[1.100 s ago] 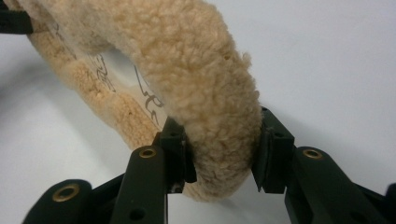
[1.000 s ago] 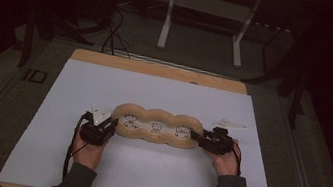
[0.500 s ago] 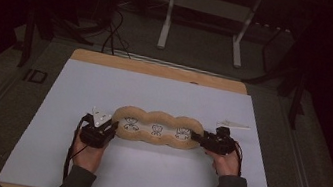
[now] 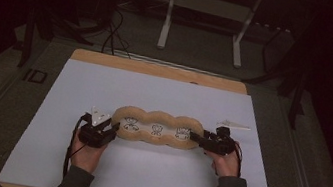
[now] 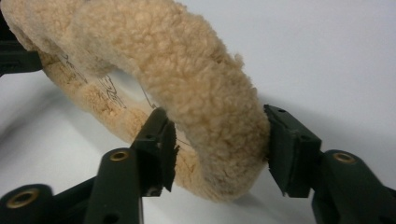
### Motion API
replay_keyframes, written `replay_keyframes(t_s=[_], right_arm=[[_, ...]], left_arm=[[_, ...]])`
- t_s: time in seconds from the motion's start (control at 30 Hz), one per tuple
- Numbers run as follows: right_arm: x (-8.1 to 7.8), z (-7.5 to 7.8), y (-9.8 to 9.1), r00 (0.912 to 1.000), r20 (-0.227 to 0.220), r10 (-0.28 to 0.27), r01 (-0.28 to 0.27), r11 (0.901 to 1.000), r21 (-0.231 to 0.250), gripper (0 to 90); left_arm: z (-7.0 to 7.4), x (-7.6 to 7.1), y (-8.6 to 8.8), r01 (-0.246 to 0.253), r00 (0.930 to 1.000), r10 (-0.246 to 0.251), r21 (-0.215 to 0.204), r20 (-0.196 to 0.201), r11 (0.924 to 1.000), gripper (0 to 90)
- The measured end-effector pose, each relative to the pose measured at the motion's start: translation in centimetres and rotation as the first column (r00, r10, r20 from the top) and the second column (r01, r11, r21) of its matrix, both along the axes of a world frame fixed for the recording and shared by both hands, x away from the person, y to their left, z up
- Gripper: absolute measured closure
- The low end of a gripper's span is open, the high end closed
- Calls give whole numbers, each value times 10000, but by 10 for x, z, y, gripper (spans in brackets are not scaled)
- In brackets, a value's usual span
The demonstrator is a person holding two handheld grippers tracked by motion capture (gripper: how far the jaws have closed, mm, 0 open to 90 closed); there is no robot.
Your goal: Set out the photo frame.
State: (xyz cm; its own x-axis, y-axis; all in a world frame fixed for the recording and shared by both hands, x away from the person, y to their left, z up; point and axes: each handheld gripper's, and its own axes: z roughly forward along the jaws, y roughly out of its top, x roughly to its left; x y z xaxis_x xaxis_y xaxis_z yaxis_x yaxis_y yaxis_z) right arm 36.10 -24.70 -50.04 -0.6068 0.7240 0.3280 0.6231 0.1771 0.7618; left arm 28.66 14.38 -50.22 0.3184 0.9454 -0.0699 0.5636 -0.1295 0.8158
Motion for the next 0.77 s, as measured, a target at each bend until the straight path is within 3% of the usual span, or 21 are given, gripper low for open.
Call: replay_keyframes(t_s=[0.17, 0.3, 0.53, 0.67, 0.77], right_arm=[[-5, 4, -7, 9998, 135, -141, 142, 9999, -77, 399], [-9, 6, -12, 9996, 176, -223, 226, 9996, -153, 374], [-18, 7, -20, 9992, 255, -313, 324, 9985, -440, 352], [-21, 5, -27, 9987, 203, -462, 472, 9976, -510, 345], [-23, 4, -32, 9982, 220, -565, 582, 9946, -858, 329]], left_arm=[[6, -4, 3, 185, 9997, -184, -83, 160, 9998, 482], [11, -7, 6, 222, 9992, -219, -78, 343, 9997, 463], [18, -9, 17, -73, 9983, 85, -210, 575, 9998, 448], [19, -8, 28, -388, 9980, 403, -312, 488, 9988, 446], [20, -7, 37, -636, 9972, 647, -308, 364, 9975, 446]])
